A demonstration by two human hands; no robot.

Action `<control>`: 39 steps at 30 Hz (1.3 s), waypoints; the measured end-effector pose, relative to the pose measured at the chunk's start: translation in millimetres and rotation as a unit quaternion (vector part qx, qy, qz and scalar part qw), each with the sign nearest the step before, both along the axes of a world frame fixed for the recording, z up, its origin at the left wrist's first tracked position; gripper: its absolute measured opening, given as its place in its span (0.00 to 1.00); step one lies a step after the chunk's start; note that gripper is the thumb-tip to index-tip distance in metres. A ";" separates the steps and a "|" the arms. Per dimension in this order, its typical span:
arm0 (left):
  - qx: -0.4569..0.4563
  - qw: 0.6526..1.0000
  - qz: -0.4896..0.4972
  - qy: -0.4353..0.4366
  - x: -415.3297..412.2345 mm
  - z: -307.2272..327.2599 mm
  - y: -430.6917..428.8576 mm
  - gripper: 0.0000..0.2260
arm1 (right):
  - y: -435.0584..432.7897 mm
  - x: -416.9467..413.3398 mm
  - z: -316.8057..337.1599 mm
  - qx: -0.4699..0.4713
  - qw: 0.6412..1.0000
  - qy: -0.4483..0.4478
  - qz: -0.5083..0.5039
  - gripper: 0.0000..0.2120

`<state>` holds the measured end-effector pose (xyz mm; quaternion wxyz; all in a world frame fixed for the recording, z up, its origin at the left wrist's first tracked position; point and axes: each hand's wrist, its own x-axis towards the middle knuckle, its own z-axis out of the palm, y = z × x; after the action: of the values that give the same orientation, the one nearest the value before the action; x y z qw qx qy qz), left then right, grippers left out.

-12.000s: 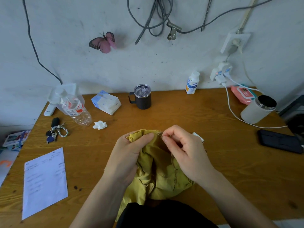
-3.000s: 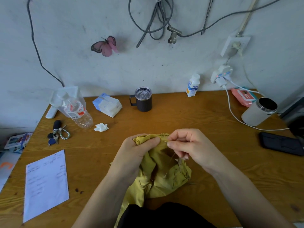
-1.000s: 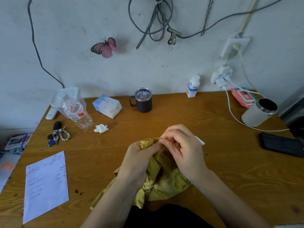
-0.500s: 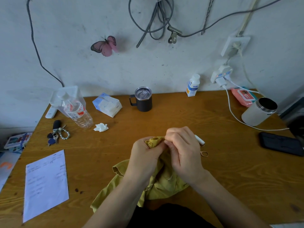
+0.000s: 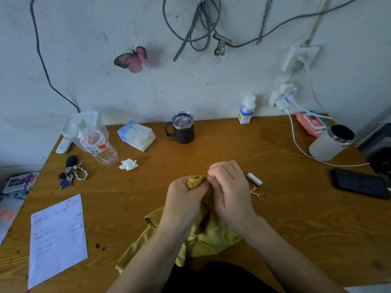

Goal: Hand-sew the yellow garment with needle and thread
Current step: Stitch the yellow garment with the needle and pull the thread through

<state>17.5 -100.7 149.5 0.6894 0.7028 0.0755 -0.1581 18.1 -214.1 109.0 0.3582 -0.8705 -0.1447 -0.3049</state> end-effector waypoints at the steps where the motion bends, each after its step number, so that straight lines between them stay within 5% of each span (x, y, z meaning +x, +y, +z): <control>1: 0.007 1.000 -0.002 -0.002 0.4 -0.9 0.5 0.14 | 1.4 -0.3 1.7 0.008 1.000 -0.011 0.002 0.11; 5: 0.010 0.999 -0.005 0.035 -3.4 -12.8 0.8 0.15 | 4.3 4.3 12.2 0.043 0.997 -0.066 0.018 0.09; 8: 0.001 0.999 0.013 0.052 -3.3 -17.2 0.5 0.12 | 0.1 9.0 17.8 0.206 0.977 0.049 0.038 0.09; 14: -0.064 0.993 0.067 0.071 2.1 -13.5 3.6 0.11 | -18.1 13.7 20.4 0.601 0.741 0.288 0.084 0.12; 18: -0.104 0.987 0.084 0.093 3.3 -11.8 8.6 0.11 | -36.4 13.8 17.3 0.676 0.669 0.303 0.060 0.14; 39: -0.160 0.964 0.193 0.089 22.1 -8.0 40.8 0.15 | -136.1 0.7 10.1 0.771 0.605 0.167 -0.106 0.10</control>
<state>39.6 -59.9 141.5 0.8010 0.5383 0.2448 -0.0937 18.8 -350.2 119.1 0.8799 -0.3164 0.3003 -0.1885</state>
